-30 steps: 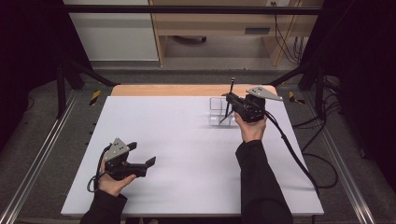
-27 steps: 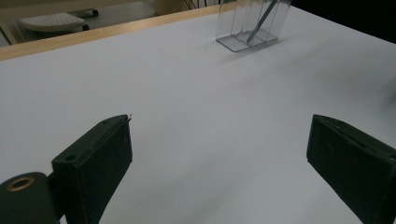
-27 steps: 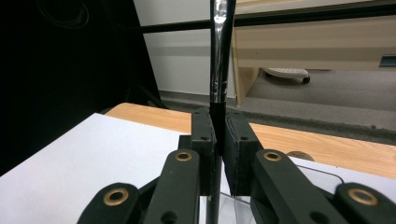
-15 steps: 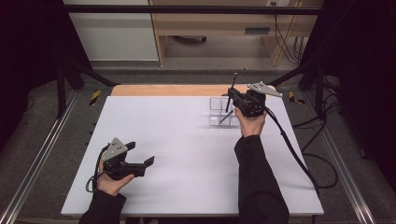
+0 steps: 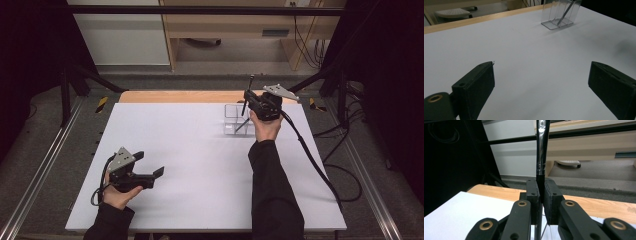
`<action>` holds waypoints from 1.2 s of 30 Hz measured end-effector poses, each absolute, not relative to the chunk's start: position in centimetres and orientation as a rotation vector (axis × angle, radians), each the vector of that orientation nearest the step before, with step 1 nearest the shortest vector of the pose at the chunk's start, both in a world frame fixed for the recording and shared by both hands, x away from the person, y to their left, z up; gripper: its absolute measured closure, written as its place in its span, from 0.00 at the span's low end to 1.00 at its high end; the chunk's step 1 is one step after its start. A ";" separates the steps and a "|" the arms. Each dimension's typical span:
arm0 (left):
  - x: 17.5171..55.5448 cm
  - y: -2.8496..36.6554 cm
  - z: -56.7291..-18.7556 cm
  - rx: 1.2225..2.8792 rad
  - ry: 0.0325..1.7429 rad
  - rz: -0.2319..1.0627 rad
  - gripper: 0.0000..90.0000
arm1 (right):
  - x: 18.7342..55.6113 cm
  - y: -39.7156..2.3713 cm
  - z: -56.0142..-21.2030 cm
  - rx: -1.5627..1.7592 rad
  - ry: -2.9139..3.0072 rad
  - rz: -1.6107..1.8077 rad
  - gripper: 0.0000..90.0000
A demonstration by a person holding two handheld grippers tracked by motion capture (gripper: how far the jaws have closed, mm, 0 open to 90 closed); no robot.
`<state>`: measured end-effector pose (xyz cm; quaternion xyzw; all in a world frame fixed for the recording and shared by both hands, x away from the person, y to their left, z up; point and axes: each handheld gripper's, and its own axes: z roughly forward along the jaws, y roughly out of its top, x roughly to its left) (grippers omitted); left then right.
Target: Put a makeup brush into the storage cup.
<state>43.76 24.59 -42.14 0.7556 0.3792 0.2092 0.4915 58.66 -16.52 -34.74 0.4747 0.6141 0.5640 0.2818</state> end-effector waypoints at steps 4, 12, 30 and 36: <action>43.7 24.6 -42.1 1.831 0.920 0.509 0.07 | 59.1 -16.3 -34.9 1.276 1.637 1.511 0.94; 43.7 24.6 -42.1 1.832 0.919 0.510 0.07 | 60.1 -16.1 -35.5 1.295 1.615 1.488 0.94; 43.7 24.5 -42.1 1.839 0.913 0.515 0.07 | 61.0 -15.3 -37.1 1.310 1.604 1.430 0.94; 43.7 24.5 -42.2 1.840 0.913 0.515 0.07 | 61.0 -15.1 -37.8 1.316 1.611 1.425 0.94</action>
